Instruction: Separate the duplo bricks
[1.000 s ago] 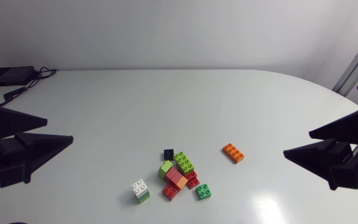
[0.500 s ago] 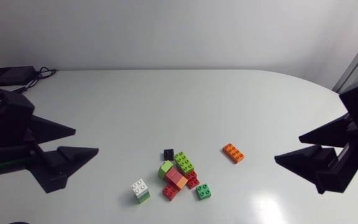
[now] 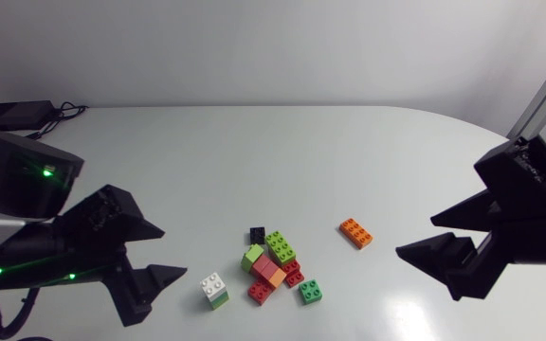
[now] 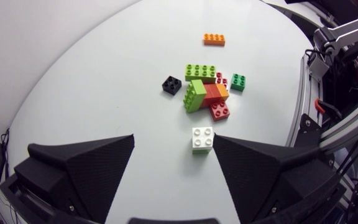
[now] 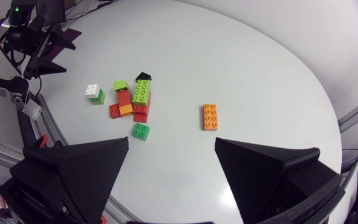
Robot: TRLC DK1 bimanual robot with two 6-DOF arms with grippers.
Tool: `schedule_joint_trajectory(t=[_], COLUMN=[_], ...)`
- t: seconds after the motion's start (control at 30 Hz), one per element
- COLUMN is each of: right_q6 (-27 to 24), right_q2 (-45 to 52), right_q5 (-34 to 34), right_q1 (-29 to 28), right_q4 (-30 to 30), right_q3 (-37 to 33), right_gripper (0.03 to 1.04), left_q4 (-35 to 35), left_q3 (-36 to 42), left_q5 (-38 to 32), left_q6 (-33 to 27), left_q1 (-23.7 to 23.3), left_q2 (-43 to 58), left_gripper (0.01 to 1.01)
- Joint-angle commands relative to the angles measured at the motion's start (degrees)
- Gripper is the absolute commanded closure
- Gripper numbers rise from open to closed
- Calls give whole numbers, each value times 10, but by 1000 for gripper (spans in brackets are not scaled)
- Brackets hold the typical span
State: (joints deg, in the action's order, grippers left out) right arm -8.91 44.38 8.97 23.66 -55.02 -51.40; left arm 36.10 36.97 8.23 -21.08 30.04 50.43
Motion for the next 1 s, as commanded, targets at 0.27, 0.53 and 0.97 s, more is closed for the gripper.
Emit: schedule_joint_trajectory(t=[0.27, 0.53, 0.97], right_q6=[-10, -15, -15], right_q2=[12, 15, 25], right_q5=[-2, -2, -1], right_q1=[3, -3, -5], right_q4=[22, 39, 51], right_q3=[34, 49, 53], right_gripper=[66, 66, 66], left_q4=[-51, -89, -121], left_q3=[-19, -23, -48], left_q5=[-22, -52, -64], left_q6=[12, 44, 69], left_q1=[54, 94, 114], left_q2=[122, 187, 228], left_gripper=[179, 179, 187])
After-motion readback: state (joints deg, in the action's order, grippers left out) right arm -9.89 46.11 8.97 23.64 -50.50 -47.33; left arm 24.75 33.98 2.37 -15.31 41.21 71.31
